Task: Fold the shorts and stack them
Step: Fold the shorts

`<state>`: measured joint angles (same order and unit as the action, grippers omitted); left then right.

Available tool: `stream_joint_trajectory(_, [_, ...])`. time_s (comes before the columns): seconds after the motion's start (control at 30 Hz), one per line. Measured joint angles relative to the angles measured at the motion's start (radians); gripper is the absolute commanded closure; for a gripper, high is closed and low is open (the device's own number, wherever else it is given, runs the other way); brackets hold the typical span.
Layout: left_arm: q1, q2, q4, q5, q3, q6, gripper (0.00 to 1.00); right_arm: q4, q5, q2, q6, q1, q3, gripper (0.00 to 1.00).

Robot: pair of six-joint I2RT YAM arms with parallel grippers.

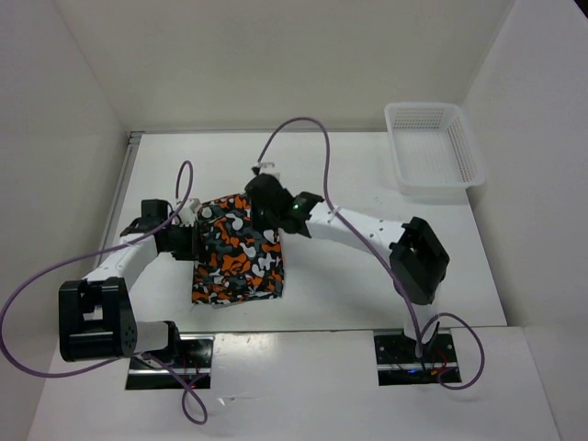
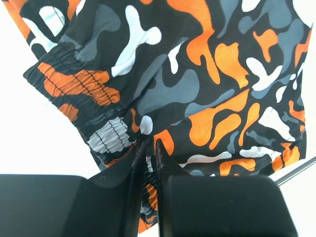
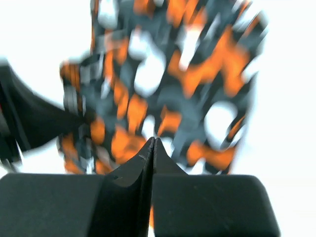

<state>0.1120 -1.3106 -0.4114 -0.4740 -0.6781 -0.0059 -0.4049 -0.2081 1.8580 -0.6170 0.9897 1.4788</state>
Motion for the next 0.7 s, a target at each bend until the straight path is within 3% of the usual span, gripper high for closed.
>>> stream_joint_trajectory(0.13, [0.0, 0.007, -0.006, -0.003, -0.007, 0.0, 0.79, 0.0, -0.005, 0.046, 0.023, -0.109, 0.127, 0.99])
stream_joint_trajectory(0.3, [0.0, 0.015, -0.007, -0.003, -0.015, 0.0, 0.79, 0.008, 0.031, 0.234, 0.051, -0.172, 0.265, 0.99])
stream_joint_trajectory(0.53, [0.0, 0.017, -0.008, -0.002, -0.016, 0.0, 0.74, -0.008, 0.079, 0.439, 0.045, -0.206, 0.312, 0.95])
stream_joint_trajectory(0.63, [0.0, 0.017, -0.016, 0.001, -0.021, 0.002, 0.68, -0.009, 0.08, 0.428, 0.043, -0.215, 0.335, 0.69])
stream_joint_trajectory(0.67, [0.0, 0.017, -0.018, 0.002, -0.026, 0.002, 0.6, -0.01, 0.079, 0.417, 0.045, -0.216, 0.335, 0.4])
stream_joint_trajectory(0.7, [0.0, 0.017, -0.021, 0.002, -0.033, 0.004, 0.55, -0.014, 0.078, 0.403, 0.04, -0.218, 0.335, 0.25])
